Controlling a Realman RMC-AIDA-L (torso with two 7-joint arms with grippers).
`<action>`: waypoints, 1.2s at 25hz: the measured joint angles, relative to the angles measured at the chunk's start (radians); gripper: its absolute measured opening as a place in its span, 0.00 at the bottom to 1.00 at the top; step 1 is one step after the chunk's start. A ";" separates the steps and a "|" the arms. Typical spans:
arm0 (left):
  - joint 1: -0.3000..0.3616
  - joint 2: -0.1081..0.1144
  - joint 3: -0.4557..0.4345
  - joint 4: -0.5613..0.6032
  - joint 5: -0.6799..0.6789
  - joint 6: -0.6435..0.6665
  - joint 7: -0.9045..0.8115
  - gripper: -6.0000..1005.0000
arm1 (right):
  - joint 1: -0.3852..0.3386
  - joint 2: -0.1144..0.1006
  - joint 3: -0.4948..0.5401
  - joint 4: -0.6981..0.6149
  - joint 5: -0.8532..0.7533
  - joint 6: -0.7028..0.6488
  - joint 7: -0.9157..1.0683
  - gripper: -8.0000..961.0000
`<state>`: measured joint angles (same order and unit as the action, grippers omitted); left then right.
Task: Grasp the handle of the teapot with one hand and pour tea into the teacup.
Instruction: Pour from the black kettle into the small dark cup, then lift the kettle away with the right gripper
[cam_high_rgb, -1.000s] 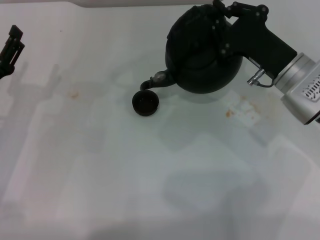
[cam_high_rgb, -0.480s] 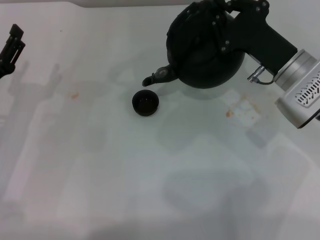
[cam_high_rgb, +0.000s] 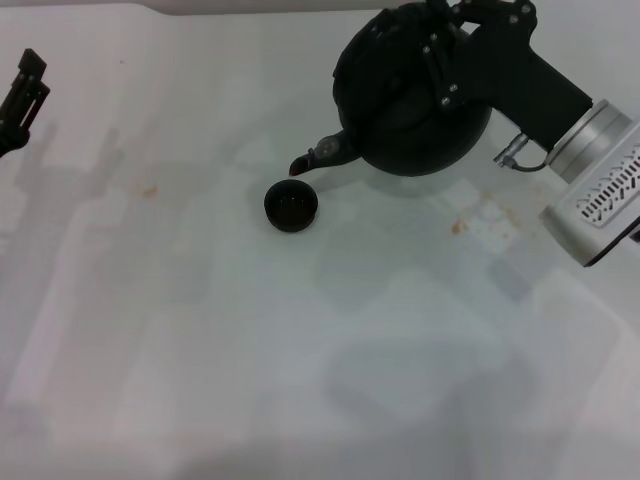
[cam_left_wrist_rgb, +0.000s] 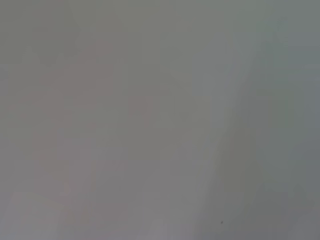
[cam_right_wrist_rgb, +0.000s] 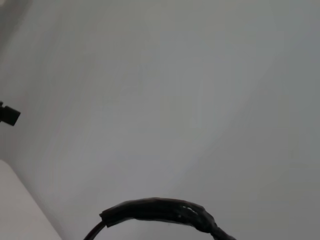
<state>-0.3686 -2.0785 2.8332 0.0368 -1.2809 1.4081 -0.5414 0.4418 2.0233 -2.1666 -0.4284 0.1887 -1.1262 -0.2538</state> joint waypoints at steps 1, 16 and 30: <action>0.000 0.000 0.000 0.000 0.000 0.000 0.000 0.83 | 0.000 0.000 -0.001 0.000 0.000 0.000 -0.008 0.13; -0.001 0.000 0.002 0.000 0.000 0.000 0.000 0.83 | 0.000 0.001 -0.002 0.000 0.000 0.000 -0.058 0.13; 0.000 0.000 -0.002 0.011 -0.002 0.000 0.000 0.83 | 0.000 0.002 0.001 0.000 0.000 0.000 -0.098 0.12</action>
<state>-0.3687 -2.0785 2.8315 0.0474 -1.2831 1.4083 -0.5414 0.4418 2.0250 -2.1652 -0.4279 0.1886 -1.1259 -0.3518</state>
